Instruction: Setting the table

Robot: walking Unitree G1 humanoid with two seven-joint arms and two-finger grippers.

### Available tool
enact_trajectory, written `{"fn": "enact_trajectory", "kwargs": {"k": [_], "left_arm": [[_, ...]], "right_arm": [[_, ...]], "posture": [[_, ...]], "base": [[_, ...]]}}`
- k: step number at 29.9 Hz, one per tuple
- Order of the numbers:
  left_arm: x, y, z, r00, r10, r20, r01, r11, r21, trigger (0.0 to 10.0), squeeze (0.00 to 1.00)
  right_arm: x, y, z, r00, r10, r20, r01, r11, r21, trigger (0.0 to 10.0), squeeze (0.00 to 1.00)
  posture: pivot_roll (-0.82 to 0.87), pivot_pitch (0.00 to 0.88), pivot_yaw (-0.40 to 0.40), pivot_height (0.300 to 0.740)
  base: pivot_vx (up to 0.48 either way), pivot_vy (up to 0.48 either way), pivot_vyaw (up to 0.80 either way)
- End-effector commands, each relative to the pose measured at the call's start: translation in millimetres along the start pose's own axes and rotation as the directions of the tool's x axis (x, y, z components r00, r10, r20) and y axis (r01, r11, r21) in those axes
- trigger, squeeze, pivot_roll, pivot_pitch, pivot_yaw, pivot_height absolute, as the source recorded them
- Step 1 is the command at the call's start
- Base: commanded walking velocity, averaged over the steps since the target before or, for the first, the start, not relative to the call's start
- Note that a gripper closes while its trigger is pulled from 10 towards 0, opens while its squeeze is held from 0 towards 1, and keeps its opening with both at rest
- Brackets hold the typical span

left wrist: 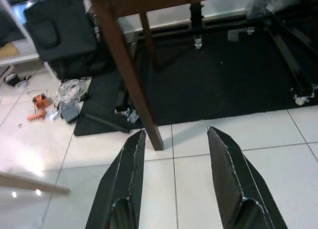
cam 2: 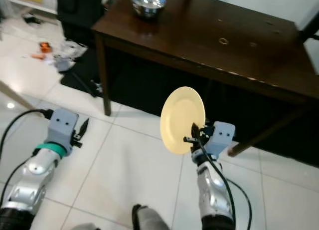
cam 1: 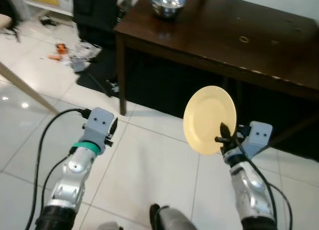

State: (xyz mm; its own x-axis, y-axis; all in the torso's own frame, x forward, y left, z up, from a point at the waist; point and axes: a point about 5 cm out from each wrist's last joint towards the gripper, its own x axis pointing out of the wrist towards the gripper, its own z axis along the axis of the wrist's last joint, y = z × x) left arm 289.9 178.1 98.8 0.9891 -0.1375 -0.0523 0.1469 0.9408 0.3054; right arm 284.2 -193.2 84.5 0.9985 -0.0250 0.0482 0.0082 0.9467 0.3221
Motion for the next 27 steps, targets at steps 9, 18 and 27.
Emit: {"fn": "enact_trajectory", "kwargs": {"k": [9,18,27], "left_arm": [[13.1,9.4,28.3,0.99,0.102,0.099,-0.106,0.994,0.035,10.0,0.0],[19.7,23.8,46.4,0.968,0.192,0.158,-0.2,0.979,0.033,10.0,0.0],[22.7,24.7,53.4,0.96,0.212,0.18,-0.222,0.975,0.034,10.0,0.0]], "right_arm": [[18.1,19.5,58.4,0.975,0.031,0.219,-0.075,0.978,0.197,10.0,0.0],[18.5,27.8,70.6,0.964,0.066,0.259,-0.119,0.974,0.193,10.0,0.0],[14.5,41.5,71.4,0.956,0.182,0.232,-0.244,0.93,0.276,10.0,0.0]], "posture": [[0.04,0.027,-0.004,0.74],[0.04,0.025,0.004,0.74],[0.04,0.027,0.007,0.74]], "base": [[0.048,0.0,-0.71],[0.433,0.0,0.0],[0.433,0.0,0.0]]}}
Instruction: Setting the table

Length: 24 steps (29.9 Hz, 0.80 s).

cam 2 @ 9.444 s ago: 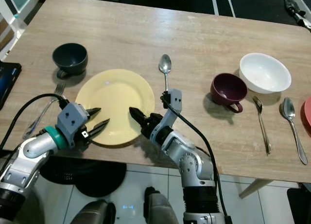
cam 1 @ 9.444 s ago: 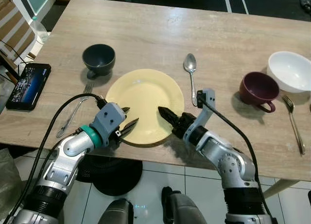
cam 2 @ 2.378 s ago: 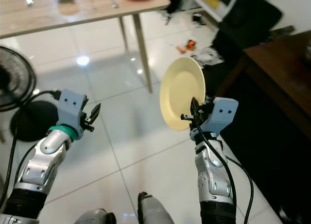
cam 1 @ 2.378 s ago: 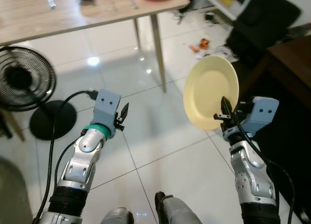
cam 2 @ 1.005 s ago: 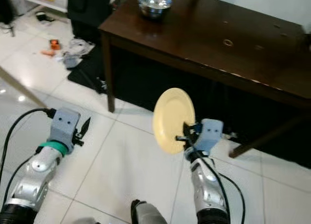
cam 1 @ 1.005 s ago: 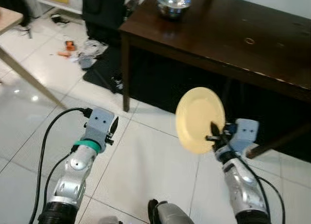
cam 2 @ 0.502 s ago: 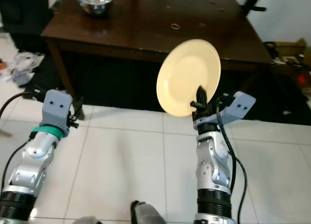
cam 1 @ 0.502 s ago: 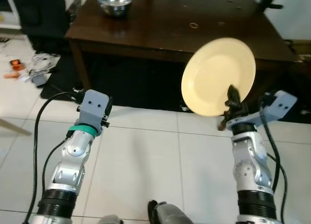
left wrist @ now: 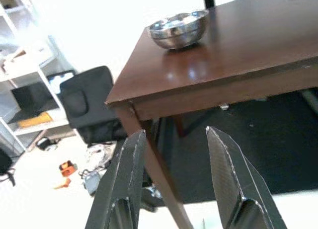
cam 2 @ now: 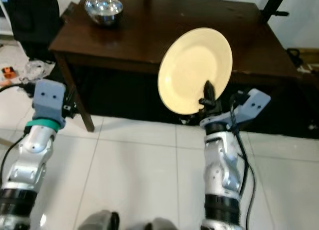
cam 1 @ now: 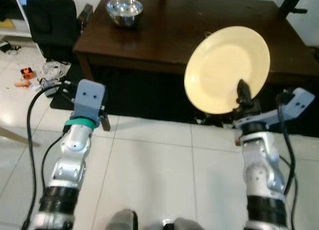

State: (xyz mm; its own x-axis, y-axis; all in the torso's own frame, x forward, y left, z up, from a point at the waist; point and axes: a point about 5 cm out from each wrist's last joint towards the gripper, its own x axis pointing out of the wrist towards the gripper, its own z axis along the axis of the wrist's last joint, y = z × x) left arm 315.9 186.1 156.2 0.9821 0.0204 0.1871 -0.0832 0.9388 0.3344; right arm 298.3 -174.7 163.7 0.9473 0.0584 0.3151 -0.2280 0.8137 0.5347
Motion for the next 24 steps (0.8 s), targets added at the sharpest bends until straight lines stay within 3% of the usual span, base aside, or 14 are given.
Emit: {"fn": "enact_trajectory", "kwargs": {"k": [1,24], "left_arm": [[0.5,-4.3,1.5,1.0,-0.007,0.003,0.007,1.0,0.008,10.0,0.0],[0.1,-7.7,4.6,0.999,-0.016,0.028,0.016,0.999,0.031,10.0,0.0]], "right_arm": [[-2.9,1.6,2.4,1.0,0.023,-0.008,-0.023,0.999,0.05,10.0,0.0],[-5.1,7.8,-3.9,0.996,0.064,-0.061,-0.058,0.994,0.087,10.0,0.0]], "posture": [[0.04,0.027,0.007,0.74],[0.04,0.028,0.006,0.74]], "base": [[0.435,0.0,0.0],[0.433,0.0,-0.06]]}}
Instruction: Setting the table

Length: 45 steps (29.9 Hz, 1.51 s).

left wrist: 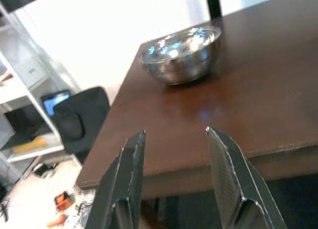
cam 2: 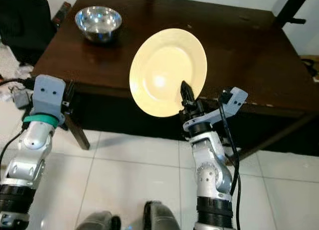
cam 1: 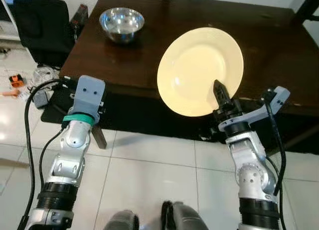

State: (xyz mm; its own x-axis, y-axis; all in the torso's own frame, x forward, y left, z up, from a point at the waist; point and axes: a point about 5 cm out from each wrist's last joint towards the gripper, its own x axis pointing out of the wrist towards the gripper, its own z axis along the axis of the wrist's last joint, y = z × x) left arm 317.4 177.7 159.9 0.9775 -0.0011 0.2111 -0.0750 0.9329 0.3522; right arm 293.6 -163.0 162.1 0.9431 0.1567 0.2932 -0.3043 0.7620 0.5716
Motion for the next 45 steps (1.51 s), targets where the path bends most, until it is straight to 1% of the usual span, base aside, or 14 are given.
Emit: {"fn": "enact_trajectory", "kwargs": {"k": [1,16,21,25,29,30,32,36,37,38,40,41,44,45], "left_arm": [[-2.0,-1.0,-1.3,1.0,-0.005,-0.002,0.005,1.0,0.014,10.0,0.0],[-0.4,-3.9,1.3,1.0,-0.021,0.014,0.02,1.0,0.019,10.0,0.0],[-1.6,-6.6,2.1,0.999,-0.046,0.023,0.046,0.999,0.017,10.0,0.0],[-2.3,-6.9,4.0,0.998,-0.049,0.041,0.048,0.999,0.022,10.0,0.0],[-3.4,-8.2,6.3,0.996,-0.062,0.061,0.06,0.998,0.024,10.0,0.0],[-4.0,-9.2,10.2,0.994,-0.071,0.087,0.069,0.997,0.03,10.0,0.0],[-4.3,-9.9,13.4,0.991,-0.077,0.107,0.074,0.997,0.033,10.0,0.0],[-4.2,-10.1,16.4,0.989,-0.08,0.123,0.076,0.996,0.036,10.0,0.0],[-3.5,-9.5,21.4,0.986,-0.088,0.144,0.084,0.996,0.035,10.0,0.0],[-3.5,-9.5,21.4,0.986,-0.088,0.144,0.084,0.996,0.035,10.0,0.0],[-1.7,-8.4,30.7,0.978,-0.117,0.176,0.115,0.993,0.021,10.0,0.0],[-1.7,-8.4,30.7,0.978,-0.117,0.176,0.115,0.993,0.021,10.0,0.0],[1.2,-7.7,44.4,0.959,-0.184,0.217,0.189,0.982,-0.001,10.0,0.0],[1.2,-7.7,44.4,0.959,-0.184,0.217,0.189,0.982,-0.001,10.0,0.0]], "right_arm": [[-1.2,-1.6,3.2,1.0,-0.004,0.013,0.004,1.0,0.012,10.0,0.0],[-0.7,-3.7,5.7,1.0,-0.017,0.017,0.017,1.0,0.016,10.0,0.0],[-0.1,-8.9,9.7,0.998,-0.058,0.038,0.058,0.998,0.005,10.0,0.0],[-0.1,-10.4,10.8,0.997,-0.063,0.039,0.064,0.998,-0.003,10.0,0.0],[-0.1,-10.7,11.3,0.997,-0.064,0.037,0.065,0.998,-0.006,10.0,0.0],[0.0,-9.8,11.6,0.997,-0.06,0.038,0.06,0.998,0.003,10.0,0.0],[0.4,-8.8,11.8,0.998,-0.054,0.039,0.054,0.998,0.015,10.0,0.0],[1.2,-8.4,12.5,0.997,-0.057,0.046,0.057,0.998,0.01,10.0,0.0],[3.2,-9.4,13.3,0.995,-0.079,0.055,0.081,0.996,-0.039,10.0,0.0],[3.2,-9.4,13.3,0.995,-0.079,0.055,0.081,0.996,-0.039,10.0,0.0],[7.1,-12.5,15.2,0.989,-0.124,0.079,0.132,0.986,-0.099,10.0,0.0],[7.1,-12.5,15.2,0.989,-0.124,0.079,0.132,0.986,-0.099,10.0,0.0],[10.9,-12.5,15.0,0.989,-0.121,0.079,0.127,0.989,-0.076,10.0,0.0],[10.9,-12.5,15.0,0.989,-0.121,0.079,0.127,0.989,-0.076,10.0,0.0]], "posture": [[0.04,0.028,0.006,0.74],[0.04,0.029,0.009,0.74],[0.04,0.03,0.01,0.74],[0.04,0.03,0.011,0.74],[0.04,0.029,0.012,0.74],[0.04,0.03,0.012,0.74],[0.04,0.029,0.011,0.74],[0.04,0.028,0.011,0.74],[0.04,0.029,0.011,0.74],[0.04,0.029,0.011,0.74],[0.04,0.03,0.012,0.74],[0.04,0.03,0.012,0.74],[0.05,0.032,0.01,0.74],[0.05,0.032,0.01,0.74]], "base": [[0.435,0.0,0.0],[0.432,0.0,-0.11],[0.435,0.0,0.0],[0.371,0.0,0.0],[0.0,0.0,0.0],[0.0,0.0,0.0],[0.0,0.0,0.0],[0.0,0.0,0.0],[0.0,0.0,0.0],[0.0,0.0,0.0],[0.0,0.0,0.0],[0.0,0.0,0.0],[0.0,0.0,0.0],[0.0,0.0,0.0]]}}
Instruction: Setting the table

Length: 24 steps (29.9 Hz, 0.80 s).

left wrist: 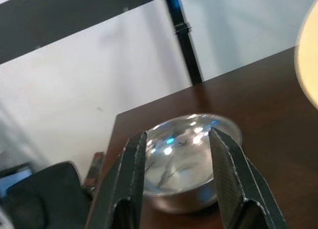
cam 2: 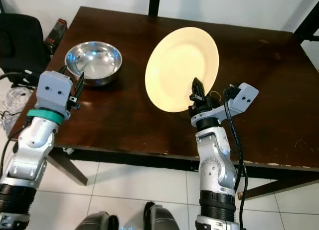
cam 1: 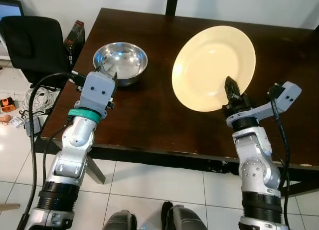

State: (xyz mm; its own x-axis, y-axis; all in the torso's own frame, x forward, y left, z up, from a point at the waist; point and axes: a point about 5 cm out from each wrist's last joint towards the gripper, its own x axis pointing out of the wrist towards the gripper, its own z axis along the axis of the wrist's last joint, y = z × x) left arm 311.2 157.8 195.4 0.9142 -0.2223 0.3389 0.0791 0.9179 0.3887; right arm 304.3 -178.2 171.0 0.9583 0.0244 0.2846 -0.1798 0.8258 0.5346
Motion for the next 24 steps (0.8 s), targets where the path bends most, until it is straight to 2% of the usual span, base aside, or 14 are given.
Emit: {"fn": "enact_trajectory", "kwargs": {"k": [1,3,4,7,9,14,16,21,24], "left_arm": [[3.1,-1.7,8.0,0.997,-0.078,0.013,0.078,0.996,-0.044,10.0,0.0],[3.1,-1.7,8.0,0.997,-0.078,0.013,0.078,0.996,-0.044,10.0,0.0],[3.3,-1.4,13.1,0.981,-0.196,0.003,0.195,0.974,-0.113,10.0,0.0],[3.3,-1.4,13.1,0.981,-0.196,0.003,0.195,0.974,-0.113,10.0,0.0],[1.7,1.0,16.3,0.969,-0.248,0.0,0.245,0.958,-0.148,10.0,0.0],[-1.4,7.6,23.7,0.97,-0.242,0.008,0.24,0.957,-0.162,10.0,0.0],[-1.4,7.6,23.7,0.97,-0.242,0.008,0.24,0.957,-0.162,10.0,0.0],[-5.5,14.0,41.6,0.961,-0.275,0.033,0.276,0.941,-0.195,10.0,0.0],[-5.6,15.0,44.4,0.959,-0.28,0.037,0.282,0.939,-0.199,10.0,0.0]], "right_arm": [[2.4,-1.4,-1.5,1.0,0.0,-0.003,0.0,1.0,0.025,10.0,0.0],[2.4,-1.4,-1.5,1.0,0.0,-0.003,0.0,1.0,0.025,10.0,0.0],[4.8,2.1,-8.1,0.999,0.029,-0.033,-0.027,0.998,0.063,10.0,0.0],[4.8,2.1,-8.1,0.999,0.029,-0.033,-0.027,0.998,0.063,10.0,0.0],[7.1,4.2,-18.1,0.996,0.044,-0.079,-0.036,0.994,0.104,10.0,0.0],[16.0,1.0,-30.2,0.992,0.018,-0.126,0.006,0.983,0.186,10.0,0.0],[16.0,1.0,-30.2,0.992,0.018,-0.126,0.006,0.983,0.186,10.0,0.0],[39.6,-8.0,-29.4,0.993,-0.046,-0.113,0.075,0.96,0.27,10.0,0.0],[43.2,-9.7,-29.8,0.991,-0.062,-0.115,0.092,0.957,0.275,10.0,0.0]], "posture": [[0.06,0.033,0.01,0.74],[0.06,0.033,0.01,0.74],[0.07,0.039,0.011,0.74],[0.07,0.039,0.011,0.74],[0.08,0.05,0.013,0.74],[0.1,0.091,0.011,0.74],[0.1,0.091,0.011,0.74],[0.12,0.128,0.012,0.74],[0.12,0.136,0.009,0.74]], "base": [[0.0,0.0,0.0],[0.0,0.0,0.0],[0.0,0.0,0.0],[0.0,0.0,0.0],[0.0,0.0,0.0],[0.0,0.0,0.0],[0.0,0.0,0.0],[0.0,0.0,0.0],[0.0,0.0,0.0]]}}
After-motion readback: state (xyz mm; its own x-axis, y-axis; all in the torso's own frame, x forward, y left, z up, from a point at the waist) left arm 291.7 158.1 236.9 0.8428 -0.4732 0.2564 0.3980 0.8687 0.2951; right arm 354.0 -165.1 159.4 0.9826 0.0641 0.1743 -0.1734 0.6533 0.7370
